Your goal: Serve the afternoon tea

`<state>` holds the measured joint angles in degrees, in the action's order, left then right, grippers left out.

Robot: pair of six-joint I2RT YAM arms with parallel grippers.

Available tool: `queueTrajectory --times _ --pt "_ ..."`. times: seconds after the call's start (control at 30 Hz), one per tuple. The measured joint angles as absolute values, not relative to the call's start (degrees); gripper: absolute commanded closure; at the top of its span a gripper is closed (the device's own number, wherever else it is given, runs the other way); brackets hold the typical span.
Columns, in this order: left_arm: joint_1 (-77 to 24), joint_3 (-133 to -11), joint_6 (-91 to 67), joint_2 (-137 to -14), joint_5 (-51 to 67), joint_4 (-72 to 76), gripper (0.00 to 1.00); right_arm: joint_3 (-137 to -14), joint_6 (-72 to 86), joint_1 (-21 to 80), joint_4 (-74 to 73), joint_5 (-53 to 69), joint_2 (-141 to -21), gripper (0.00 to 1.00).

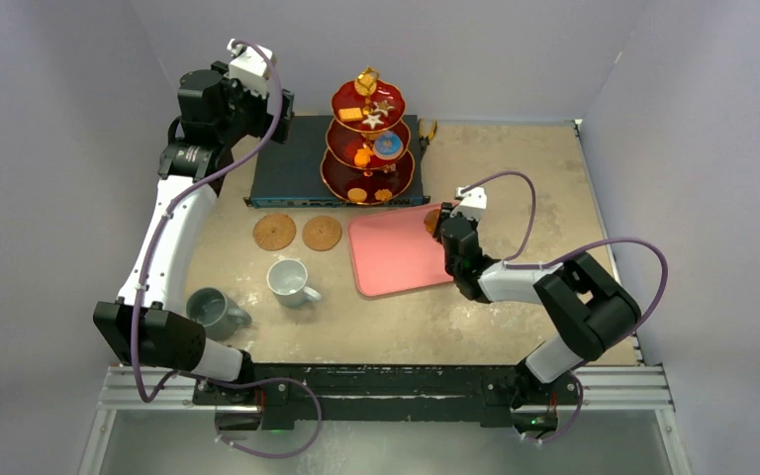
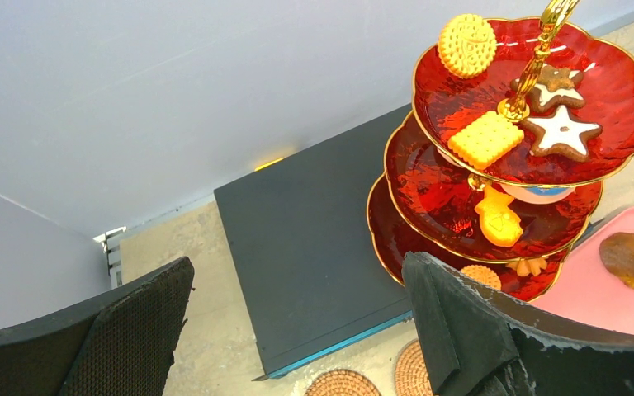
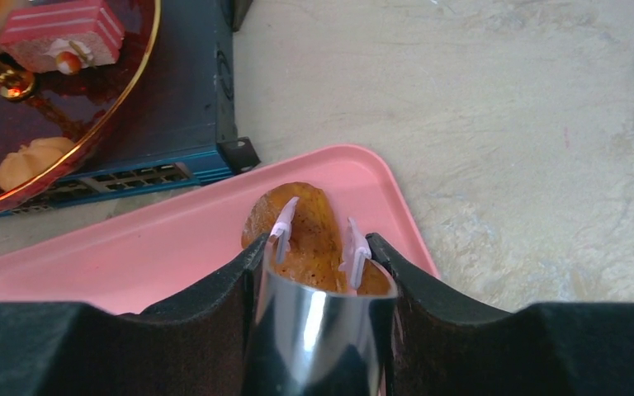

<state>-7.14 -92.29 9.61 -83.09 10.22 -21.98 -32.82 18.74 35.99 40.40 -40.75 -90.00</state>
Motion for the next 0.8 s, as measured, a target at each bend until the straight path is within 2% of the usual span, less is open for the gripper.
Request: queueTrajectory --times 0.4,0.6,0.8 --pt "-7.1 -92.3 9.6 -83.1 10.2 -22.0 0.01 -32.4 20.3 40.9 42.1 -38.4 -90.0 0.49" --pt "-7.1 -92.3 9.6 -83.0 10.2 -22.0 0.01 -32.3 19.6 41.5 42.2 -39.7 -90.0 0.4" --pt "-7.1 -92.3 9.6 -83.0 10.2 -22.0 0.01 -32.3 19.7 41.5 41.3 -41.7 -90.6 0.38"
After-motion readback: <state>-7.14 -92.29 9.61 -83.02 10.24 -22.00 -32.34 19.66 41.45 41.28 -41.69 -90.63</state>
